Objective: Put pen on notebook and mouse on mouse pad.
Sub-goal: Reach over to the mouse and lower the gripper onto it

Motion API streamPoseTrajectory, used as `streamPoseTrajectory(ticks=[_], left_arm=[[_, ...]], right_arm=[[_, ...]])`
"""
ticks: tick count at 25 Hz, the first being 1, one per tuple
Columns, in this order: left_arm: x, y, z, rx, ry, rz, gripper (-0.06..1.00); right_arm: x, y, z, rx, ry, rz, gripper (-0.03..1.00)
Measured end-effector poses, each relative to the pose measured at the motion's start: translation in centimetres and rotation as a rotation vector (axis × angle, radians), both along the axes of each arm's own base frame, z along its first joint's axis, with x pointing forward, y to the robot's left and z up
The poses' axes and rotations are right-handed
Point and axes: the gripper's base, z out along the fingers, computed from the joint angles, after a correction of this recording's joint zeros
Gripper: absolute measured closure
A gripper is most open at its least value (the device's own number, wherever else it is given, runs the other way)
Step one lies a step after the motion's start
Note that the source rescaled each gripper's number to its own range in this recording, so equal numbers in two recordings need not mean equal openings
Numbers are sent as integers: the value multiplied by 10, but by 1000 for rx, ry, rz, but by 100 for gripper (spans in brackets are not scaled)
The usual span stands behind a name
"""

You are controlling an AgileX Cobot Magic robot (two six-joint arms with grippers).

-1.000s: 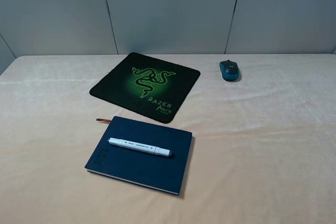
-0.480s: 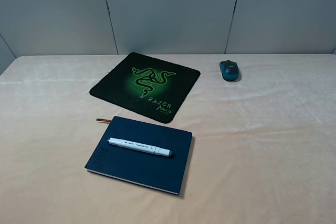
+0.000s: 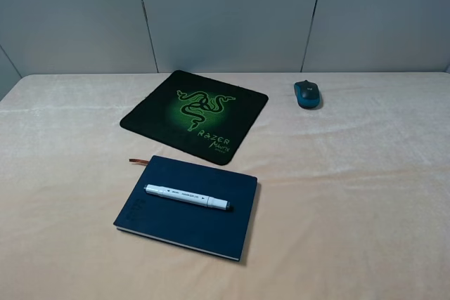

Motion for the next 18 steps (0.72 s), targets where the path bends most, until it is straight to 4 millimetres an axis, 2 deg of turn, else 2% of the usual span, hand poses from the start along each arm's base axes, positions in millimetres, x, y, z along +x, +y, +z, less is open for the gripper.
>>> streamPoseTrajectory(ticks=[4,9,15,18], left_arm=[[0,0,0,0,0,0,-5],[0,0,0,0,0,0,-5],[0,0,0,0,0,0,-5],[0,0,0,0,0,0,-5]], right_arm=[[57,3,32,-43,74,8,-3],[138,10,57,-83,202,30,-3],[238,18,59,-146,339,83,-3],[276,23,57,-135,400,97,-3]])
